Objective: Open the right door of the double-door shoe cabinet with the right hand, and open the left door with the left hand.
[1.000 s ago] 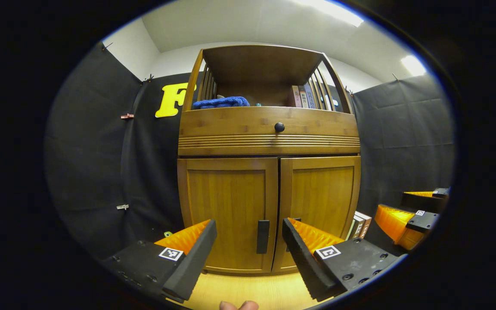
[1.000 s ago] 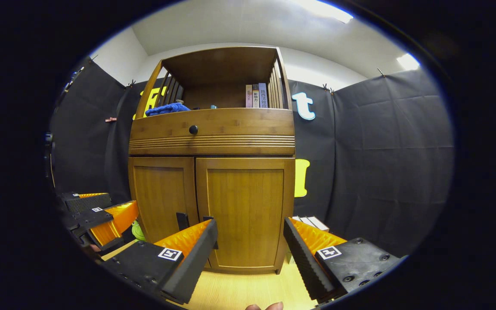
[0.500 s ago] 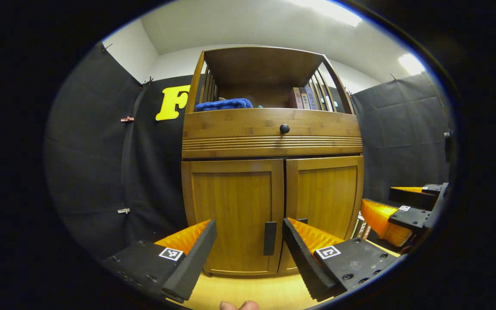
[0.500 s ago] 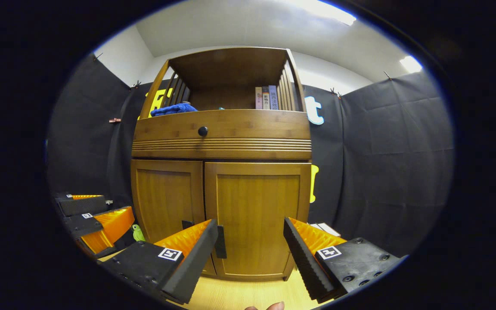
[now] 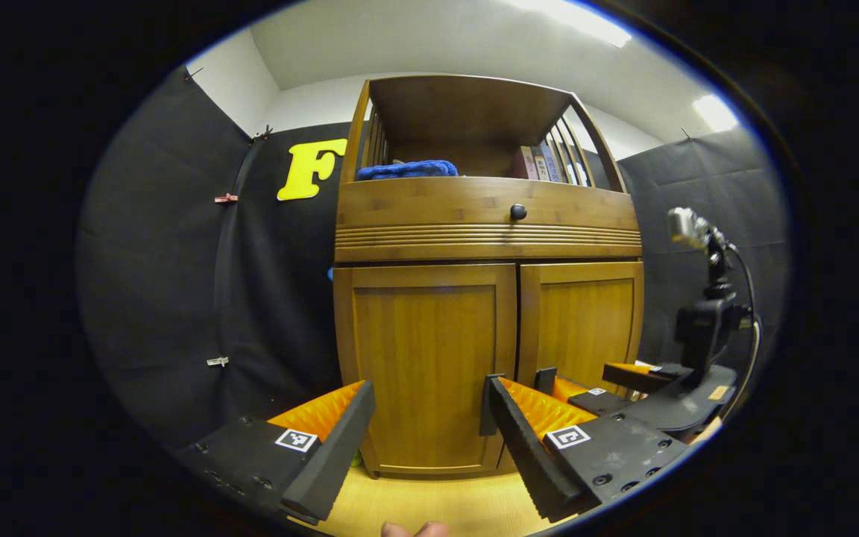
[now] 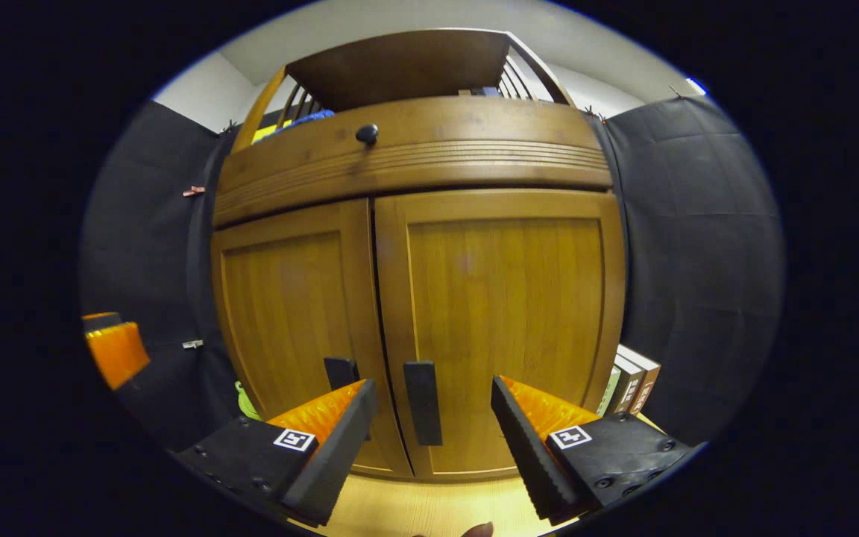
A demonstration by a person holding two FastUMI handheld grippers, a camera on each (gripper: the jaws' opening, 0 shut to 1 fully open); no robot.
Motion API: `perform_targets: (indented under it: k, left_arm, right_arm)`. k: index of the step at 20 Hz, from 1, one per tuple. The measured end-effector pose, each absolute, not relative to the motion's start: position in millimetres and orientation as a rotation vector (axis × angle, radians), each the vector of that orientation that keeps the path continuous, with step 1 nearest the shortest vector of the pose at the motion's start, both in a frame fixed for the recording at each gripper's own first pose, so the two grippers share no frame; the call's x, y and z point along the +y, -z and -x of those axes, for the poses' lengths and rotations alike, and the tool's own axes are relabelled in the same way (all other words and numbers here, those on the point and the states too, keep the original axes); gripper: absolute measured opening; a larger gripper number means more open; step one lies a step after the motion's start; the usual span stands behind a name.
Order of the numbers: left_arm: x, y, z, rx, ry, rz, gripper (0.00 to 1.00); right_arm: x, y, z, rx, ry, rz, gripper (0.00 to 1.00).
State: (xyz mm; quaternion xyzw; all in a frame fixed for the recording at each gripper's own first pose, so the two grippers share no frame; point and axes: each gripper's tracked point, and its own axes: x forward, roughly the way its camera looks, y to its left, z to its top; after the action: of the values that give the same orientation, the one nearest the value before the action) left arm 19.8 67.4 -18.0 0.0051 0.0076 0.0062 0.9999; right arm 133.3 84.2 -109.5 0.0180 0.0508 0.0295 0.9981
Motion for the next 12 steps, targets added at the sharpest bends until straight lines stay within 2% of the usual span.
perform_targets:
  k: [1,3,5,6,7,10,11,12]
  left_arm:
    - [73,21,-19,0.021,-0.016,-0.008,0.96]
    - [84,25,-21,0.03,-0.032,-0.004,0.96]
    - [91,25,-19,0.029,-0.04,-0.008,0.96]
    - [94,25,-18,0.028,-0.041,-0.012,0.98]
    - [96,25,-18,0.028,-0.043,-0.014,0.98]
    - [99,27,-15,0.033,-0.051,-0.018,0.96]
    - [100,26,-15,0.036,-0.053,-0.023,0.96]
    - [100,26,-12,0.036,-0.055,-0.029,0.96]
  right_arm:
    - [87,117,-143,0.111,-0.061,-0.024,1.0]
    - [92,131,-158,0.139,-0.065,-0.013,0.95]
    - [89,146,-174,0.167,-0.047,0.005,0.96]
    - [88,155,-181,0.192,-0.043,0.001,0.8]
    - [90,162,-186,0.211,-0.042,-0.014,0.77]
    - [99,175,-199,0.255,-0.05,-0.048,0.56]
    - [100,183,-201,0.276,-0.049,-0.065,0.56]
    - [101,181,-197,0.296,-0.049,-0.077,0.49]
